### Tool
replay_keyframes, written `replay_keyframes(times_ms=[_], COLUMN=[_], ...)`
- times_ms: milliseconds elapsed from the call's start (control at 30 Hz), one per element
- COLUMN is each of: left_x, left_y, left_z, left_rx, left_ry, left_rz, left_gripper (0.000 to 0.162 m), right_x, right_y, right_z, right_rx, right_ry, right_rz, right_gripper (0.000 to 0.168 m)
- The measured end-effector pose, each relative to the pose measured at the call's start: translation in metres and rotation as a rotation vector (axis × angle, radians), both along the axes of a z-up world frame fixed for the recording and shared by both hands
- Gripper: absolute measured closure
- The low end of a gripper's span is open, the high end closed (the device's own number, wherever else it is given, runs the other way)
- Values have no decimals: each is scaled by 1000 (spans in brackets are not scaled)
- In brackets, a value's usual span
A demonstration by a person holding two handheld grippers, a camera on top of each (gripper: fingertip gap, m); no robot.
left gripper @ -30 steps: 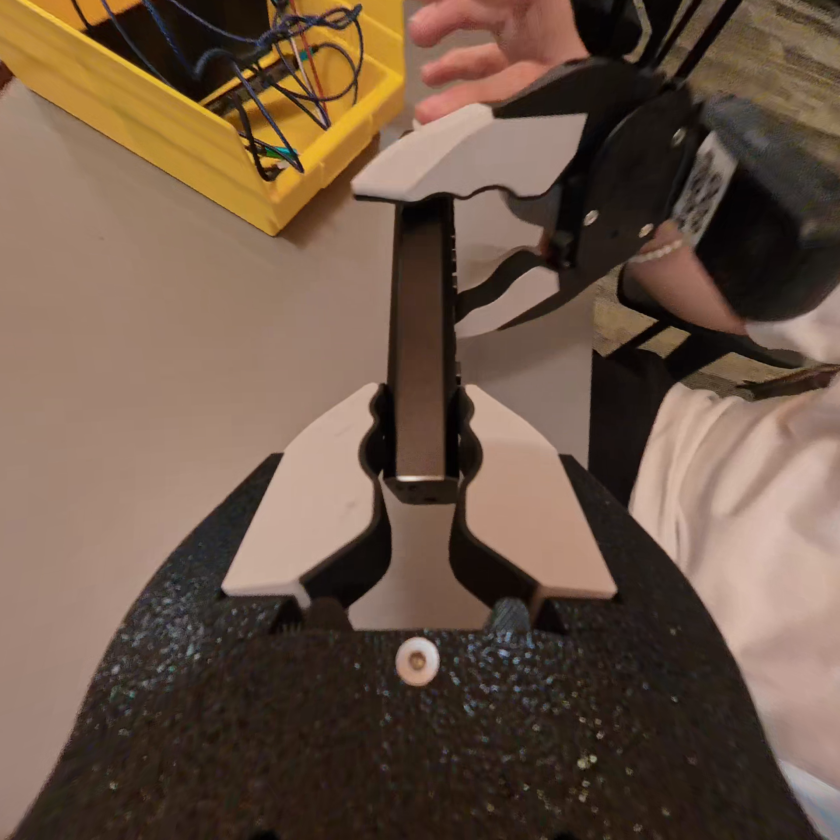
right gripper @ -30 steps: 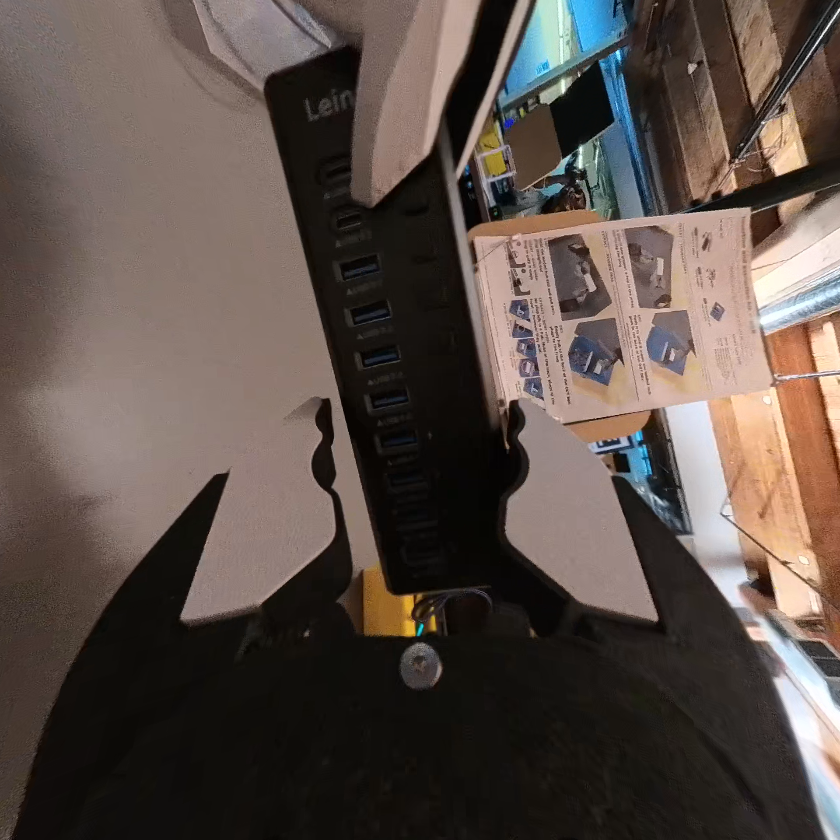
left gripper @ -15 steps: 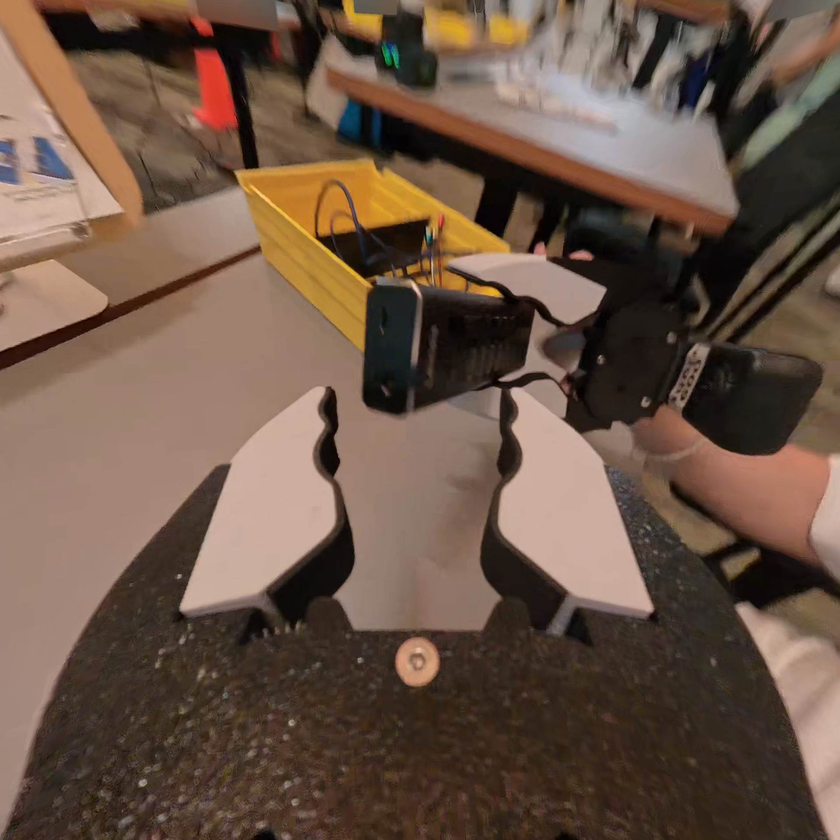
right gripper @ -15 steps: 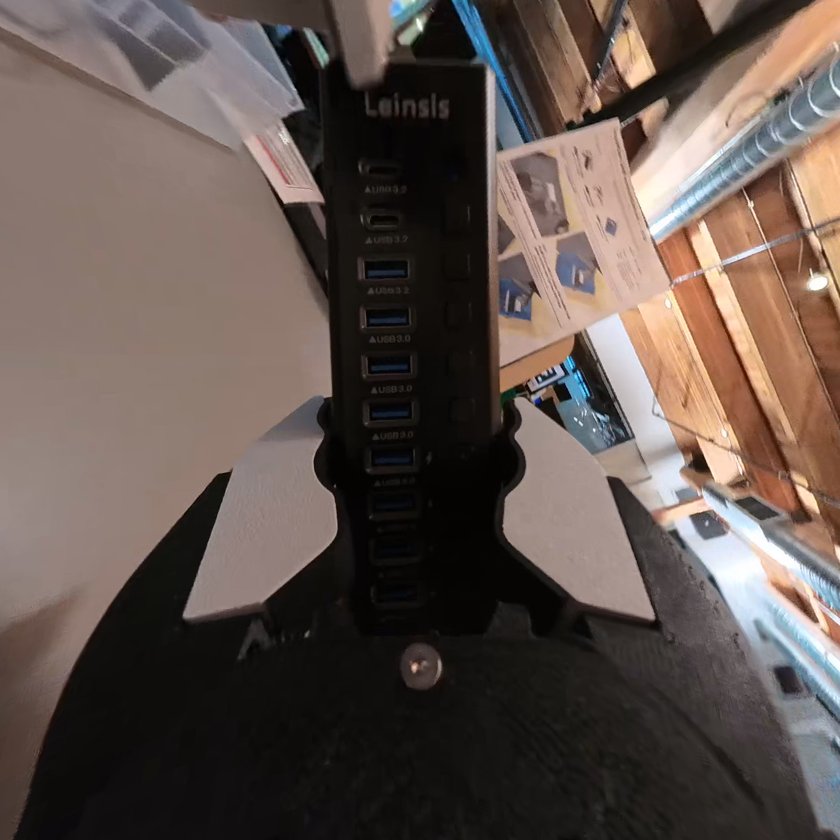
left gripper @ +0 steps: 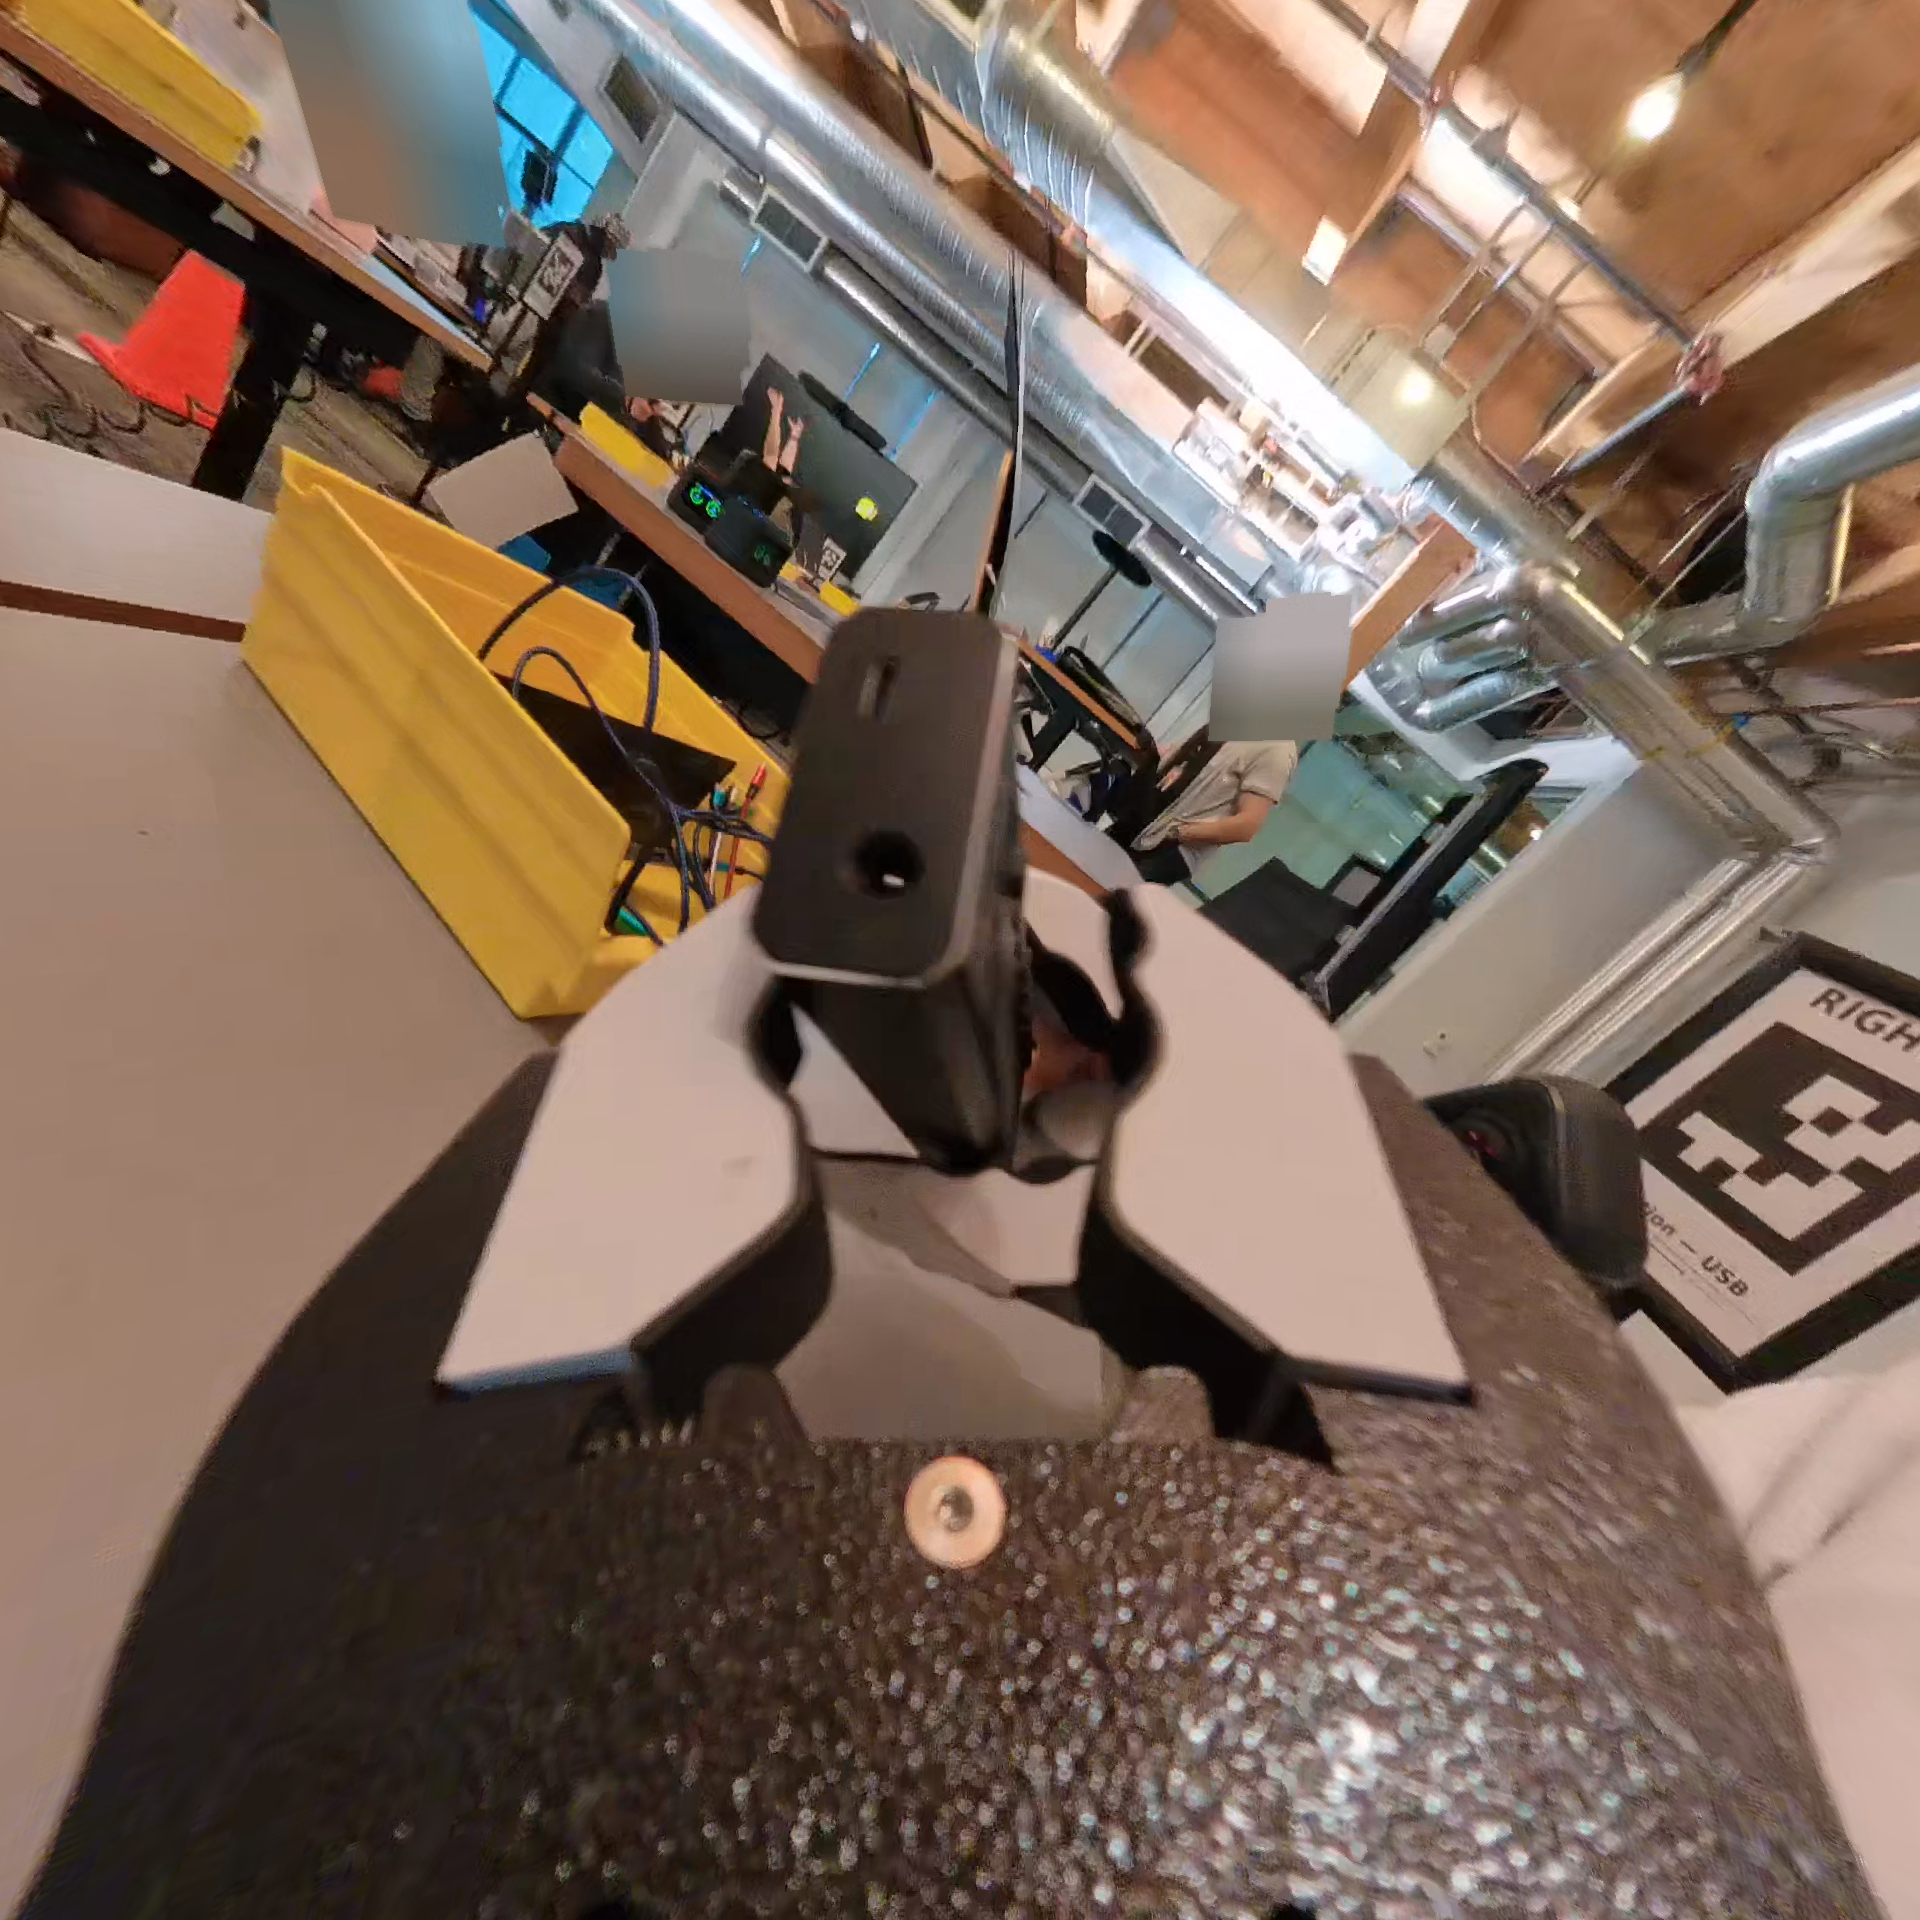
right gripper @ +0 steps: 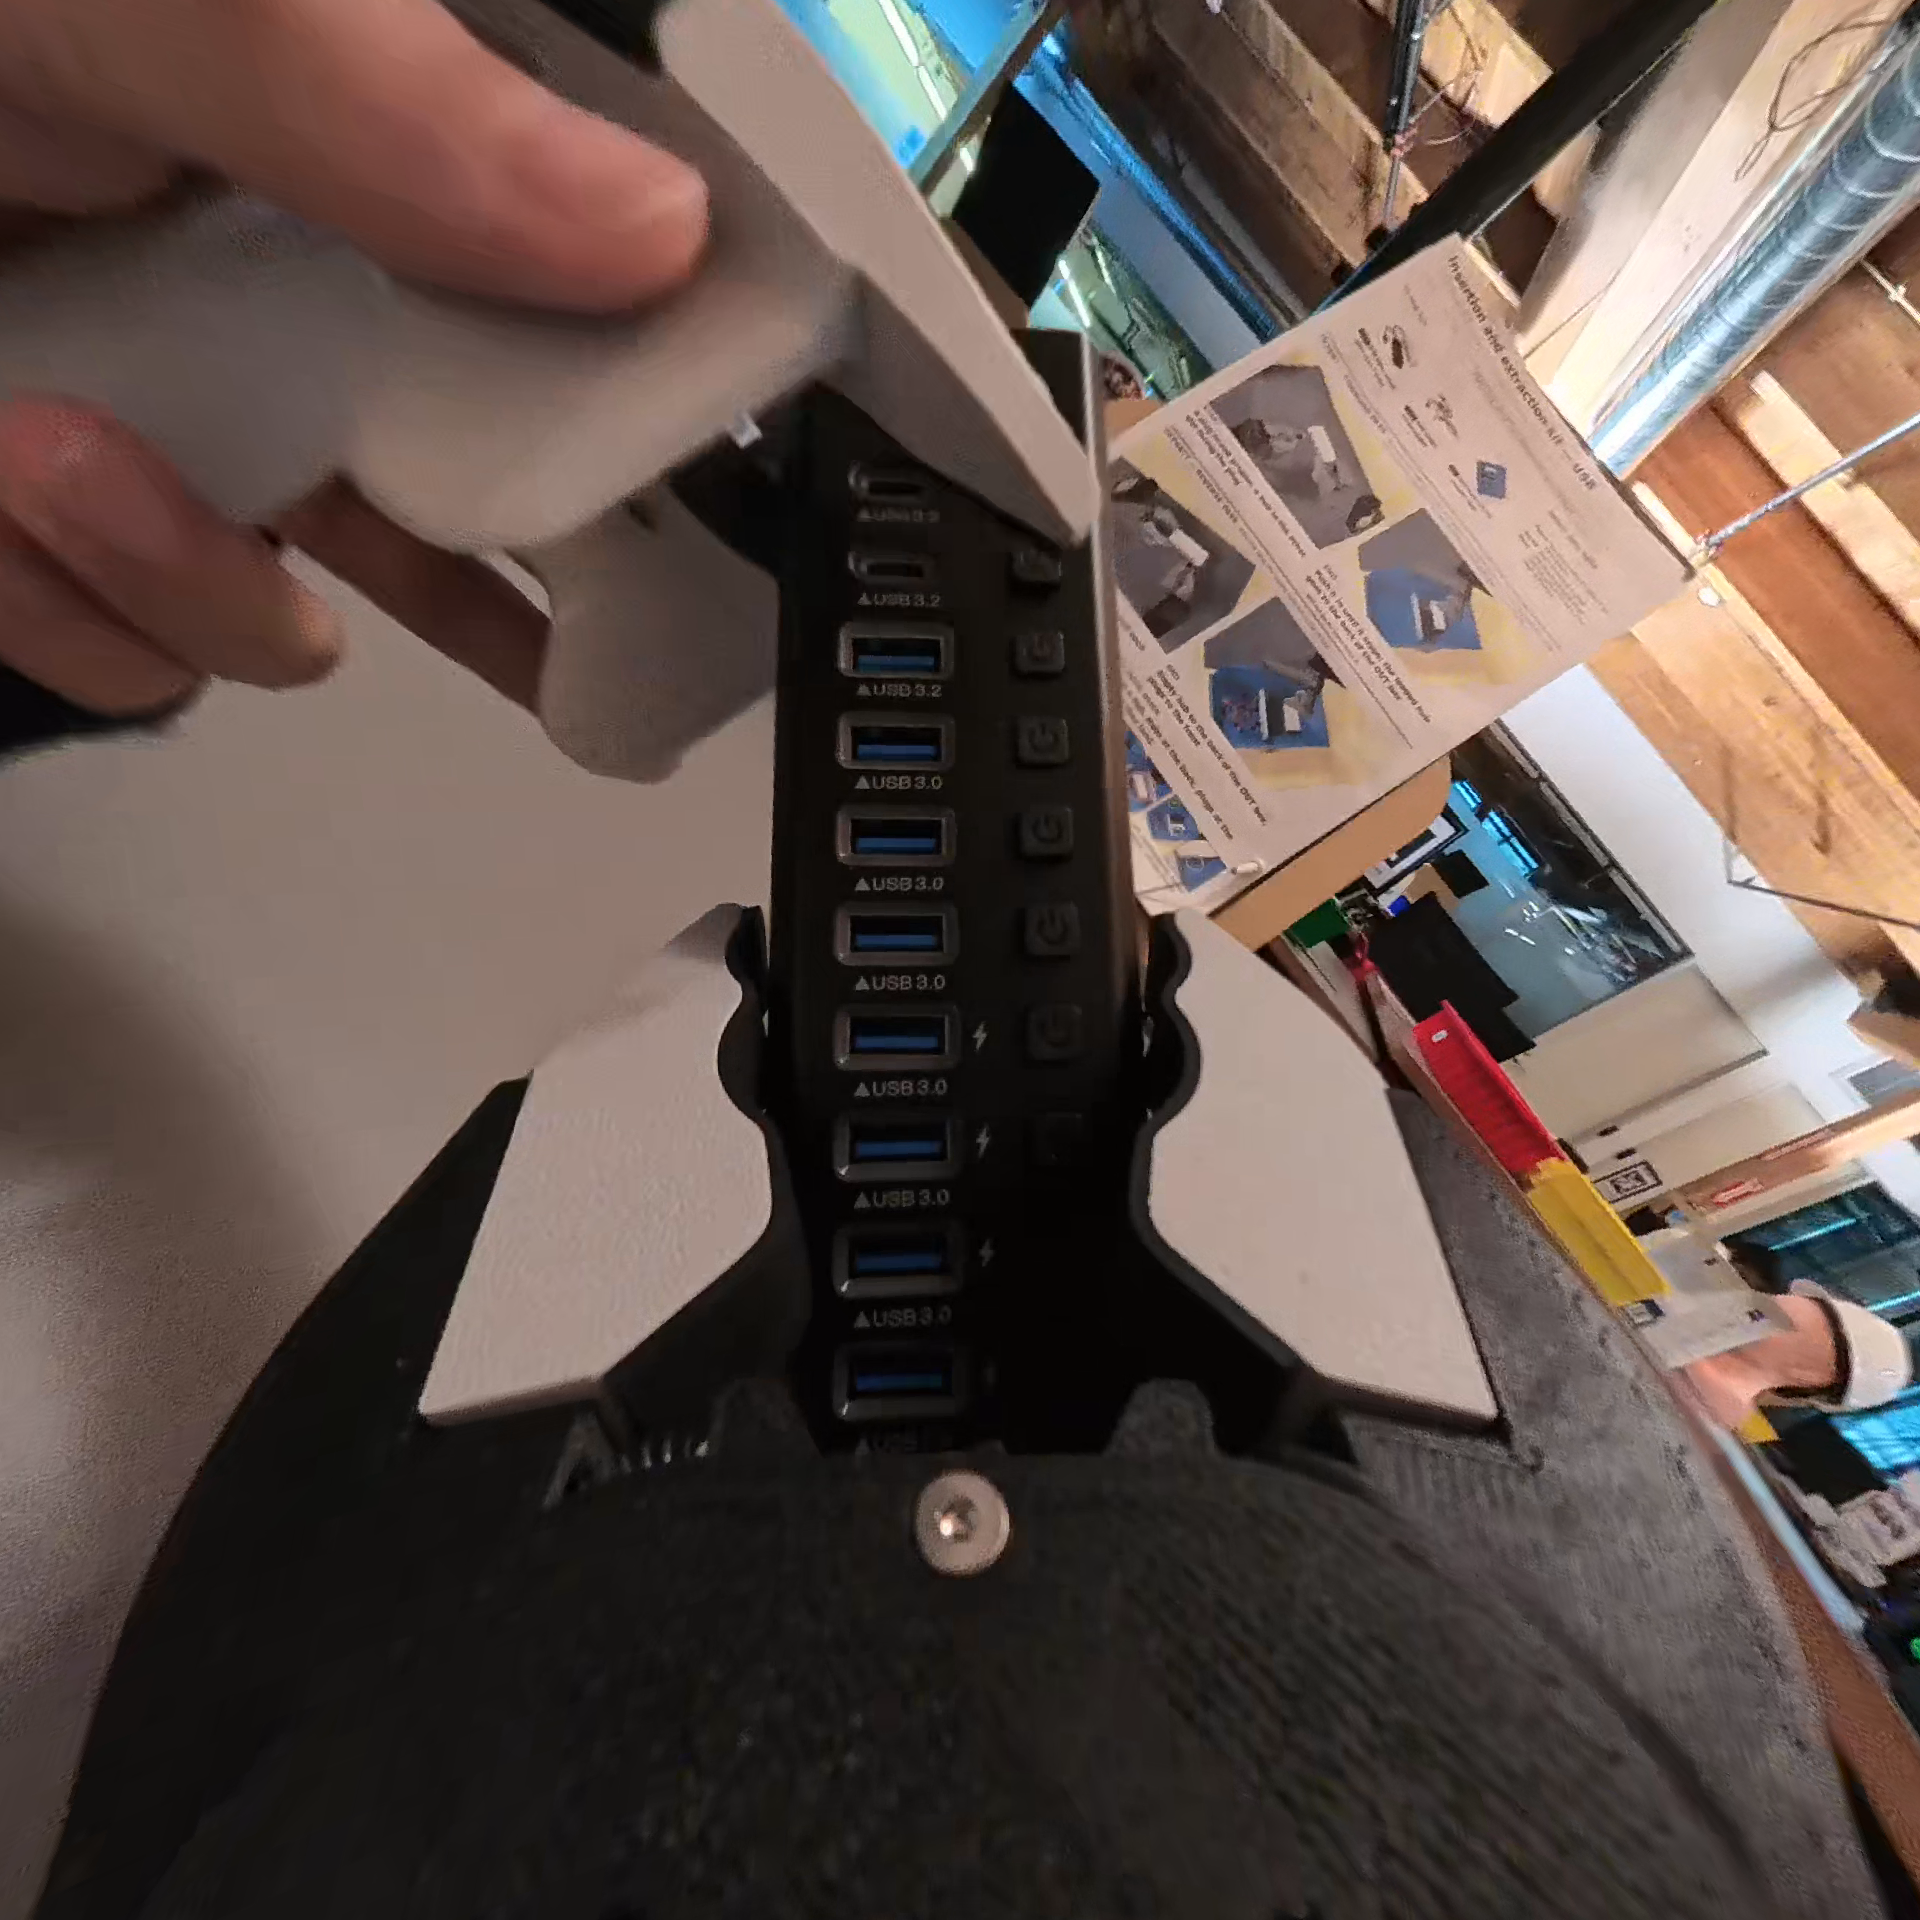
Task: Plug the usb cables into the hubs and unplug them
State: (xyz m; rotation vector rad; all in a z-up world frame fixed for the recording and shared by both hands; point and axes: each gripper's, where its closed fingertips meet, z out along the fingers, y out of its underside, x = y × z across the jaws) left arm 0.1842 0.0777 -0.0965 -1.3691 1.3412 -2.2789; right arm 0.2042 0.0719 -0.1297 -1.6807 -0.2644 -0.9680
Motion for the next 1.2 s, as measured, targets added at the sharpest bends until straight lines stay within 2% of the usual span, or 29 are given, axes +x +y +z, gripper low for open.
replay_keyframes(times_ms=[33, 167, 233, 300, 400, 467, 500, 567, 600, 633, 667, 767, 833, 967, 1100, 1200], left_x=[1, -7, -14, -22, -39, -47, -49, -47, -44, -43, -42, -35, -19, 3, 11, 19], left_y=[2, 1, 1, 1, -3, -8, -12, -17, -19, -21, -23, -21, -14, -3, -12, -15], left_z=[2, 4, 11, 20, 43, 52, 53, 49, 46, 44, 43, 48, 56, 49, 32, 29], left_rx=[-1, 121, 230, 337, 426, 470, 501, 585, 629, 658, 667, 656, 614, 608, 533, 432], left_ry=[-12, -76, -160, -229, -365, -411, -418, -401, -393, -386, -374, -347, -321, -203, -50, 36], left_rz=[4, -63, -97, -159, -300, -395, -437, -476, -478, -487, -500, -456, -311, -38, 49, 88], left_gripper=[130, 134, 134, 134, 134, 133, 134, 134, 134, 134, 134, 130, 123, 88, 73, 71], right_x=[-4, -12, -26, -40, -64, -63, -60, -58, -63, -68, -66, -65, -52, -23, -7, -14], right_y=[2, 5, 5, 0, -12, -14, -13, -10, -8, -7, -5, -3, -1, -7, -8, 0], right_z=[1, 0, -4, 1, 10, 14, 17, 19, 14, 9, 6, 12, 23, 24, 21, 10], right_rx=[25, 10, -49, -28, 10, 76, 124, 166, 129, 91, 84, 146, 261, 312, 274, 153], right_ry=[19, 80, 141, 302, 649, 849, 882, 857, 847, 826, 786, 777, 752, 605, 378, 187], right_rz=[15, 88, 212, 351, 603, 673, 679, 673, 684, 693, 673, 672, 596, 400, 190, 112], right_gripper=[97, 97, 102, 105, 91, 87, 89, 104, 114, 133, 139, 139, 140, 140, 140, 139])
